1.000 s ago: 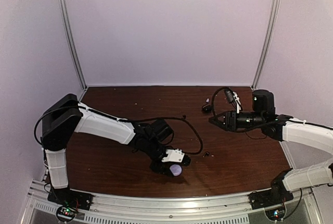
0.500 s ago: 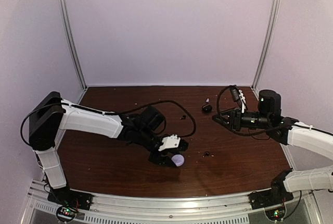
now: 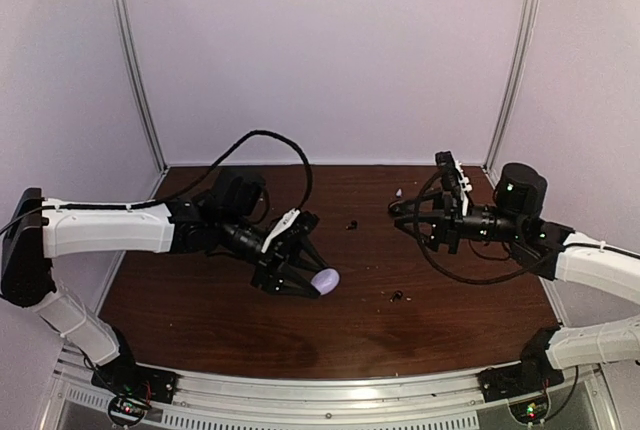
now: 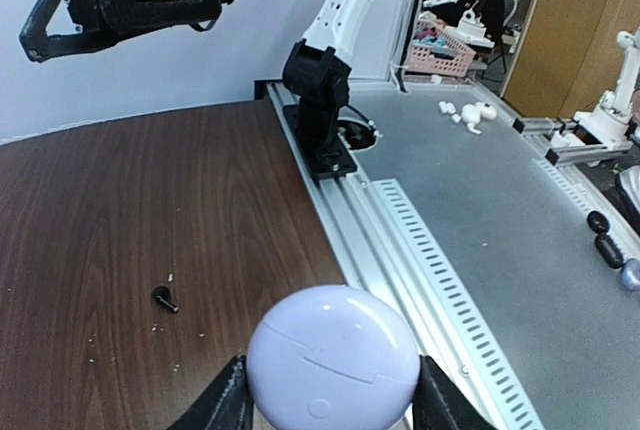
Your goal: Insert the wireless bluetooth earbuds into the charging case
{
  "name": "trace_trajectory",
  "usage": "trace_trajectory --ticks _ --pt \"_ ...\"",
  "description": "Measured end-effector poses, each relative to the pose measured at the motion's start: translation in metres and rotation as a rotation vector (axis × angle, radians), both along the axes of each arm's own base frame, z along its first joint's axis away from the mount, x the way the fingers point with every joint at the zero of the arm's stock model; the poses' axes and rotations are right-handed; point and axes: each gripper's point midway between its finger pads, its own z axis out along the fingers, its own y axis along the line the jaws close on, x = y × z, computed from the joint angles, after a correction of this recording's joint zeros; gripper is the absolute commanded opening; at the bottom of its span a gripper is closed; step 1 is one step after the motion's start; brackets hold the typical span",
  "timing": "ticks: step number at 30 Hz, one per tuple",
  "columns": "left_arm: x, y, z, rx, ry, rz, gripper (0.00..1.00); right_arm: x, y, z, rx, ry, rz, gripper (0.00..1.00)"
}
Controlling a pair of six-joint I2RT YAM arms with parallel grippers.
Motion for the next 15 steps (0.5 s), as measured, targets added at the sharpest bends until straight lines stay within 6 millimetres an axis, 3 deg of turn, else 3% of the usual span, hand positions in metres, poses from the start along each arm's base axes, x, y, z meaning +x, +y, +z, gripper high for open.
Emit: trace_trajectory --ticks 6,10,15 --pt "-0.017 0.012 0.012 -0.029 0.122 -0.088 0.32 -0.034 0.043 0.033 -0.083 -0.233 0.181 0.43" --pt "-0.023 0.021 0.016 -0.032 0.185 -0.136 0.32 -0.064 0.062 0.038 -0.126 -0.317 0.264 0.43" --pt "-0.031 0.028 0.022 -0.048 0.236 -0.192 0.32 -0.101 0.081 0.027 -0.214 -0.368 0.365 0.42"
